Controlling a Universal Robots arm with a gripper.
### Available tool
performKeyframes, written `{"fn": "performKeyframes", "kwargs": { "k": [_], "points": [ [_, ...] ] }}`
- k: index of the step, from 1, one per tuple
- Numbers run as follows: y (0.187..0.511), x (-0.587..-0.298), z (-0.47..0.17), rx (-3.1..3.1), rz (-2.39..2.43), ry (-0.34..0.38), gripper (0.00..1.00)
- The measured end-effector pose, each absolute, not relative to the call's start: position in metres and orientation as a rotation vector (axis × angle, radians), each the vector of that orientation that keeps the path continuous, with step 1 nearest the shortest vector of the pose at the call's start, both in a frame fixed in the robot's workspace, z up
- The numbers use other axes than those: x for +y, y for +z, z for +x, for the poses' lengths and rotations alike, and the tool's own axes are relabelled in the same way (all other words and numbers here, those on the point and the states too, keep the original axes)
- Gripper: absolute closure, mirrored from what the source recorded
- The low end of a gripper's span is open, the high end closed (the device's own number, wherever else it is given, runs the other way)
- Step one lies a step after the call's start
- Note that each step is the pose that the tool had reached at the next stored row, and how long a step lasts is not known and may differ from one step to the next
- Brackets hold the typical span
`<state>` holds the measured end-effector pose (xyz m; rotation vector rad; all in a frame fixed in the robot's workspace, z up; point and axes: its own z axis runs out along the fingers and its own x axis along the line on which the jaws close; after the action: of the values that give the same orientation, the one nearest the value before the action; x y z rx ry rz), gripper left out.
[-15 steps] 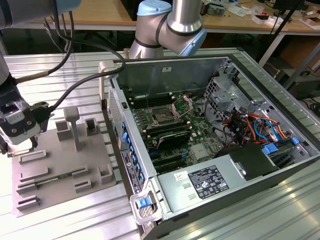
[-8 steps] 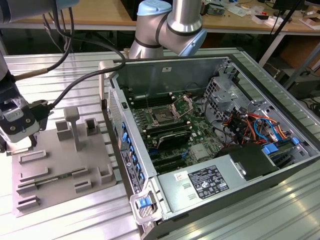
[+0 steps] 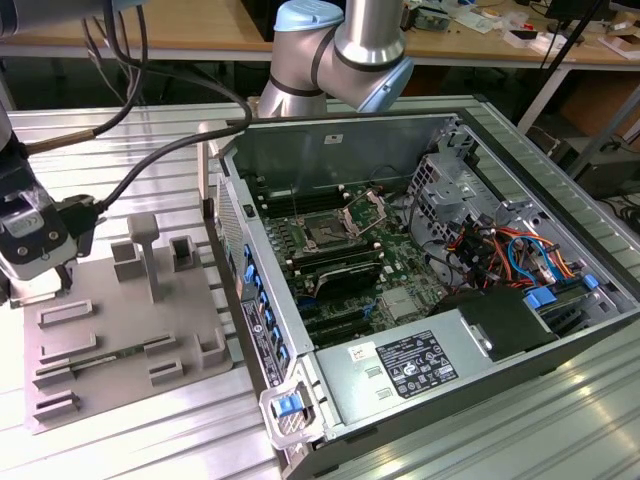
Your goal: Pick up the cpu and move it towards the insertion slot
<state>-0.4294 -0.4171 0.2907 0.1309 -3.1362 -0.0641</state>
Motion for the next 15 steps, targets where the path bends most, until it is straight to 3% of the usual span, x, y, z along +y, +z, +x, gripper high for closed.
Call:
{"fn": "performKeyframes", "kwargs": {
  "k": [15],
  "points": [
    [0.303, -0.417, -0.429, -3.136, 0.131, -0.066, 0.45]
  ]
}}
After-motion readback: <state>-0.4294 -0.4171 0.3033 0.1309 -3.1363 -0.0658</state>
